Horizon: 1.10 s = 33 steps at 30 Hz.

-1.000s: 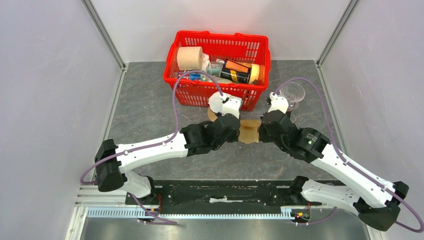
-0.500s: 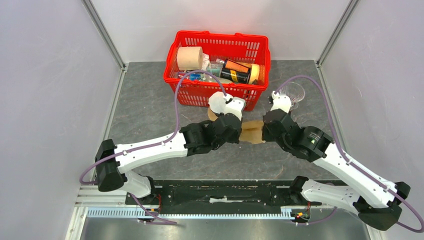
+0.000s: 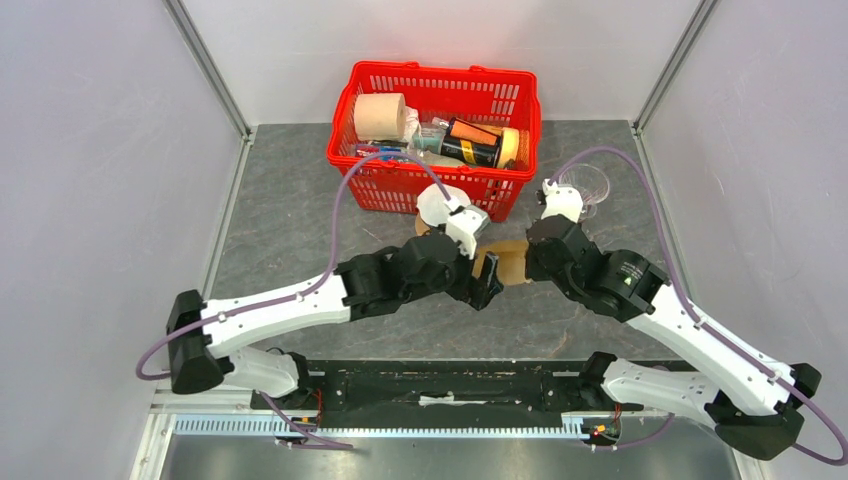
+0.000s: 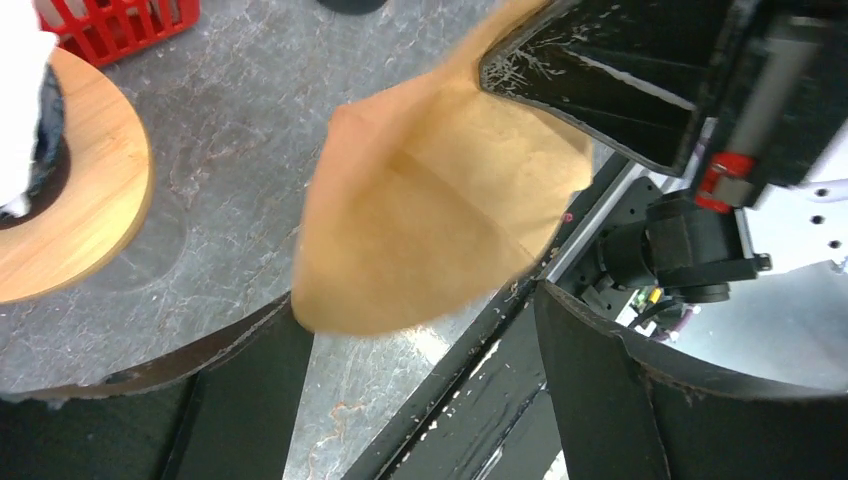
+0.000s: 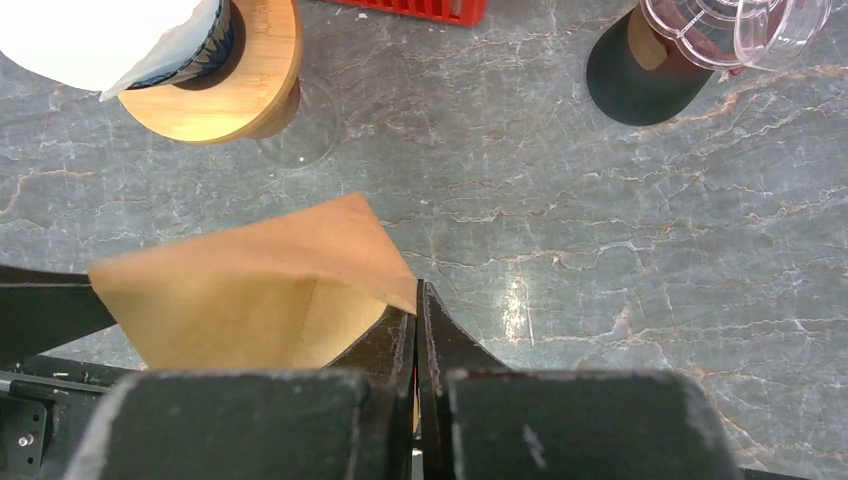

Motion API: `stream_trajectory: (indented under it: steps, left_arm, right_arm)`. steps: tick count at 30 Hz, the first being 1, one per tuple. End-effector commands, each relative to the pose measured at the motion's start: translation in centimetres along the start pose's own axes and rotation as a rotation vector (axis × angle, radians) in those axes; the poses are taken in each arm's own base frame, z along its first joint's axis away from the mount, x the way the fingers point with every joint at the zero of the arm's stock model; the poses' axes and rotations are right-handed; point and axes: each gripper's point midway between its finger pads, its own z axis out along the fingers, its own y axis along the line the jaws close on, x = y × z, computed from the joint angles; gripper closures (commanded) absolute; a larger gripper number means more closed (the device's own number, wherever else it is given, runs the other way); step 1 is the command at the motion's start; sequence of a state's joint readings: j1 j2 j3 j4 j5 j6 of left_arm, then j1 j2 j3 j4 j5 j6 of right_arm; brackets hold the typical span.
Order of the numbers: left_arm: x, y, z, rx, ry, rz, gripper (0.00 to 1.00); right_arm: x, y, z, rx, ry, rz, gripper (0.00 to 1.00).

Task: Place the coffee filter in the dripper

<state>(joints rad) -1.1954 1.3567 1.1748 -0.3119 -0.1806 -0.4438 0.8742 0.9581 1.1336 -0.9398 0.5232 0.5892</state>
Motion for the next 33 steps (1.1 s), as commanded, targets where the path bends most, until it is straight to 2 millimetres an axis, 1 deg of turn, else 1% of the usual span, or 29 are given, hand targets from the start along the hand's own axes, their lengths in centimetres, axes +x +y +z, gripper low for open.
stream_trajectory:
  steps: [1, 2, 4, 7, 9, 11, 14, 16, 18, 20, 24, 28, 29, 31, 33]
  left_arm:
    - [-3.8, 0.1, -3.0, 0.016, -0.175, -0.007, 0.13]
    - [-4.0, 0.6, -3.3, -0.003, -0.195, -0.001, 0.13]
    - [-4.6, 1.3, -3.9, -0.029, -0.227, 0.026, 0.13]
    - [-4.6, 0.6, -4.1, 0.016, -0.205, 0.155, 0.12]
    - [-4.4, -0.6, -4.0, 0.085, -0.169, 0.226, 0.12]
    - [-3.8, -1.2, -3.8, 0.121, -0.130, 0.275, 0.12]
    - [-3.4, -0.9, -3.2, 0.099, -0.087, 0.296, 0.12]
    - [-3.1, -0.9, -2.5, 0.097, -0.078, 0.295, 0.12]
    - [-3.0, -1.0, -2.0, 0.092, -0.070, 0.284, 0.16]
    - [-3.1, -0.8, -1.5, 0.075, -0.067, 0.274, 0.23]
    - [-3.1, 0.1, -1.1, 0.017, -0.056, 0.265, 0.38]
    - [-2.8, 0.7, -1.2, -0.014, -0.052, 0.260, 0.39]
    - [-2.8, 0.7, -1.4, -0.010, -0.053, 0.256, 0.38]
    - [-3.1, 0.4, -1.8, 0.005, -0.068, 0.244, 0.33]
    - [-3.6, 0.1, -2.5, 0.022, -0.092, 0.226, 0.22]
  right_arm:
    - [-1.8, 0.0, -0.7, 0.013, -0.039, 0.012, 1.00]
    - [-1.7, 0.2, -0.6, 0.002, -0.031, 0.008, 1.00]
    - [-1.5, 1.4, -0.8, -0.065, -0.013, -0.005, 1.00]
    - [-1.3, 2.8, -1.1, -0.153, 0.012, -0.081, 1.00]
    - [-1.1, 3.0, -1.3, -0.186, 0.026, -0.142, 1.00]
    - [-0.9, 3.0, -1.6, -0.204, 0.031, -0.184, 1.00]
    - [-0.9, 3.1, -1.8, -0.228, 0.029, -0.227, 1.00]
    - [-0.8, 3.7, -2.0, -0.260, 0.032, -0.237, 1.00]
    - [-0.6, 4.2, -2.0, -0.295, 0.040, -0.249, 1.00]
    - [-0.5, 4.5, -2.1, -0.310, 0.041, -0.253, 1.00]
    - [-1.2, 3.6, -2.0, -0.259, 0.009, -0.229, 1.00]
    - [-2.0, 2.0, -1.9, -0.164, -0.022, -0.204, 1.00]
    - [-2.3, 1.4, -1.8, -0.127, -0.034, -0.192, 1.00]
    - [-2.9, 0.3, -1.5, -0.047, -0.052, -0.177, 1.00]
    - [-4.1, -1.0, -1.4, 0.044, -0.092, -0.154, 1.00]
